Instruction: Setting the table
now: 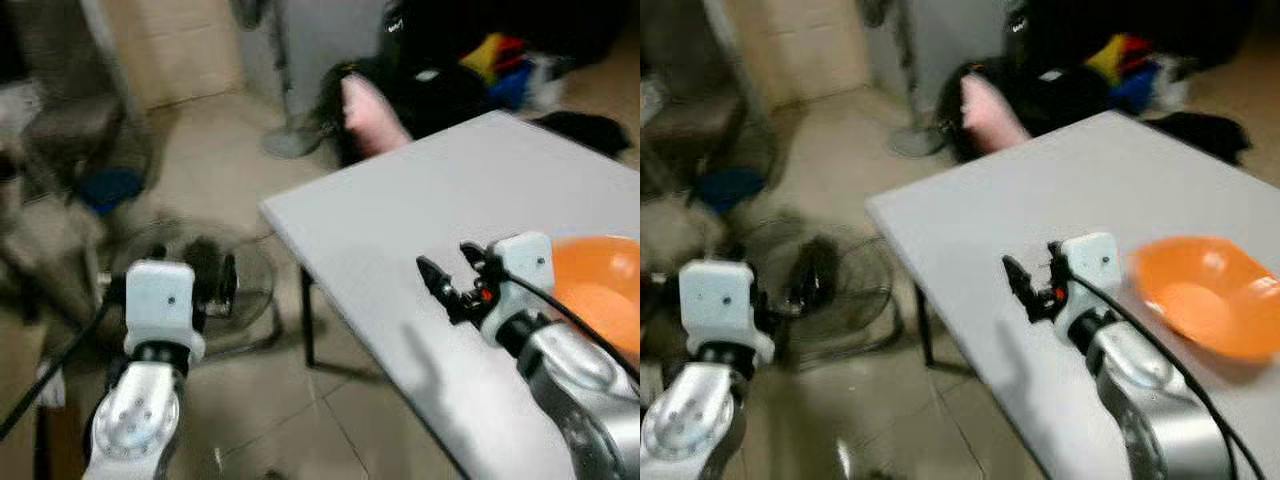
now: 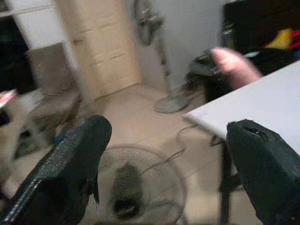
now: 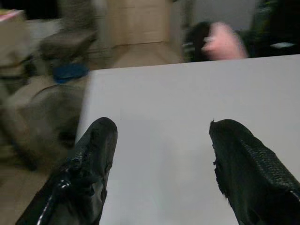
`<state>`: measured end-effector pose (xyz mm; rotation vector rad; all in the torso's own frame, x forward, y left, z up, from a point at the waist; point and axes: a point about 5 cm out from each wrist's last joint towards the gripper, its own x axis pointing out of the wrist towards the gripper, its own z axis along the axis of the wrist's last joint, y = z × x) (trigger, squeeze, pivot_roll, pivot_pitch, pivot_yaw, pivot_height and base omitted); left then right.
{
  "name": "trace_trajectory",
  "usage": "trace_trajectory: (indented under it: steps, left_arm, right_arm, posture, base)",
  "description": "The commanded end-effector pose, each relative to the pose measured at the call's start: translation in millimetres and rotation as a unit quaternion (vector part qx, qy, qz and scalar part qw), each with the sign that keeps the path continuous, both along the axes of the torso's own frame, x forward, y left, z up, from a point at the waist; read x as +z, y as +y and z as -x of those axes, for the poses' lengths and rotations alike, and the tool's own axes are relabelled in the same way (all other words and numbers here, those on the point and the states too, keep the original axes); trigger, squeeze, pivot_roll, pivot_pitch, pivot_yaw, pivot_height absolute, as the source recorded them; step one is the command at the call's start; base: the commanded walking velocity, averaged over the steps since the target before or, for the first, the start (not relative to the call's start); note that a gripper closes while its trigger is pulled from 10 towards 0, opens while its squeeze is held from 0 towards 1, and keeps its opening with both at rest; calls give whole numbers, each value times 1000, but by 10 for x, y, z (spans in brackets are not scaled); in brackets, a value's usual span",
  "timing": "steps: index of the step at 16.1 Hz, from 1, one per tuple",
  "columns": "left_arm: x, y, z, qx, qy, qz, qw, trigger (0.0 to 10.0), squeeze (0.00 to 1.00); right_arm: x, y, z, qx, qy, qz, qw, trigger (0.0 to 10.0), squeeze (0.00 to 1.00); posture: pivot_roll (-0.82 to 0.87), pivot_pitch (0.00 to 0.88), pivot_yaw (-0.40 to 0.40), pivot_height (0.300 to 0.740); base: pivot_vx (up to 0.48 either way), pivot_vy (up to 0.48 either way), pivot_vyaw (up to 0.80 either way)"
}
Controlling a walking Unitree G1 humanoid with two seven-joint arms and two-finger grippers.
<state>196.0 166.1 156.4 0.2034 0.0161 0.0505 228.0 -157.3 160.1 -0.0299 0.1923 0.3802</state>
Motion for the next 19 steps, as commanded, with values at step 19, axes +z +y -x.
trace_trajectory:
  steps: [19]
  left_arm:
    - [67, -24, -13, -3, -3, 2, 1000, 10000, 0]
  right_arm:
    - [-51, 45, -155, -62, 14, -33, 997, 10000, 0]
  posture:
    - [-70, 0, 33, 740]
  base:
    - [0, 171, 505]
